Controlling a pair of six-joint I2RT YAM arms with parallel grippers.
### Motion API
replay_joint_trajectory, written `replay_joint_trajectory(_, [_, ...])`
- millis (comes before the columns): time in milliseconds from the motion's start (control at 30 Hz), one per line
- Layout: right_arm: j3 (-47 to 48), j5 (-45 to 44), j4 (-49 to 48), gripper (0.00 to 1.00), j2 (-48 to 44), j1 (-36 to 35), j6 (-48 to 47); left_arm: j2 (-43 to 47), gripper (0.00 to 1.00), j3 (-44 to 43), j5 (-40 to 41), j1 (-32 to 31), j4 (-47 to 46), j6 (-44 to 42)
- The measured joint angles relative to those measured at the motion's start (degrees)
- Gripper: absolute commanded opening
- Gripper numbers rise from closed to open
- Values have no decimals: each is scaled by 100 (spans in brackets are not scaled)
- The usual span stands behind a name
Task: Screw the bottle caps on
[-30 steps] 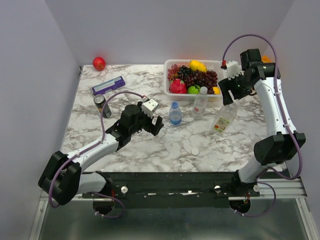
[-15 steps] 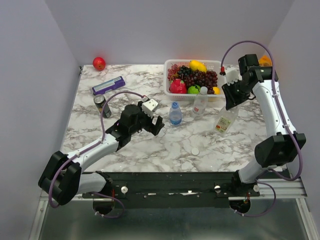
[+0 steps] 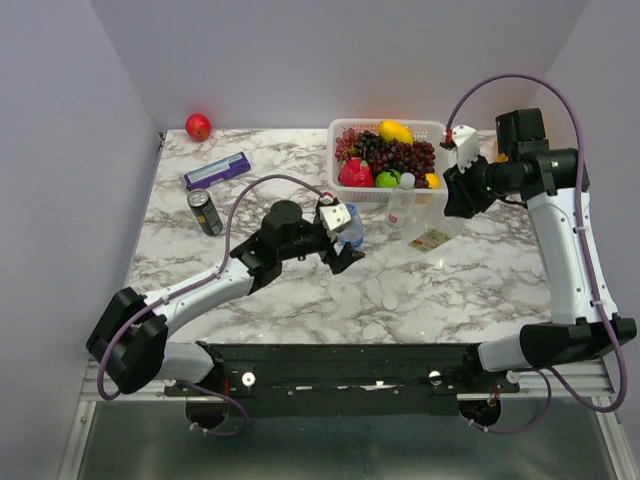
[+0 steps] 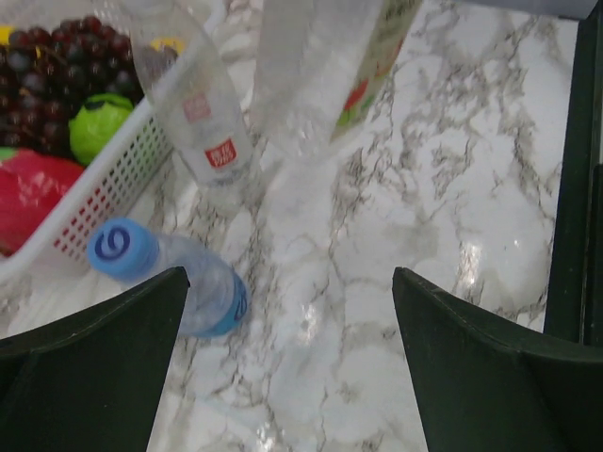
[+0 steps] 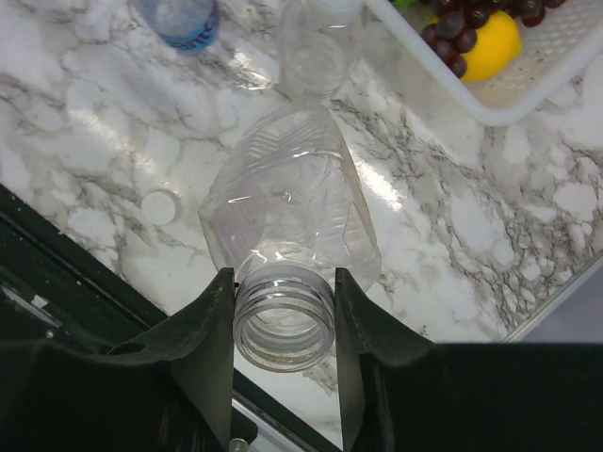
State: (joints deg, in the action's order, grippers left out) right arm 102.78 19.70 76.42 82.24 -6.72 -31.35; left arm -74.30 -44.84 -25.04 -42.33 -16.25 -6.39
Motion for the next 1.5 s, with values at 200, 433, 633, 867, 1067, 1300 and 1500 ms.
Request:
replay_joint_trajectory(200, [-935, 168, 15, 7, -498, -31, -345, -647, 99, -697, -105, -546, -286, 61])
replay_joint_trajectory(433, [-1762, 774, 46, 2, -1287, -37, -1480, -857, 99, -734, -310, -942, -155, 111])
replay_joint_trajectory(633, [-1766, 1685, 39, 1, -2264, -822, -2811, -369, 98, -616, -837, -772, 599, -474])
replay_joint_trajectory(867, [-1766, 1899, 39, 1, -2013, -2612, -3362, 780, 99, -590, -1220, -15, 1499, -772])
replay_joint_trajectory(1067, [-1541, 1849, 83, 0, -1613, -3847, -3711, 1196, 99, -595, -1759, 59, 2555, -1390])
replay_joint_trajectory(1300, [-1165, 1381, 254, 0, -1220, -4205, -4614, 1084, 99, -643, -2428, 133, 3637, -2166])
replay_joint_trajectory(1500, [-1143, 1014, 323, 0, -1106, -4332, -5285, 673, 99, -723, -2820, 157, 4004, -2640])
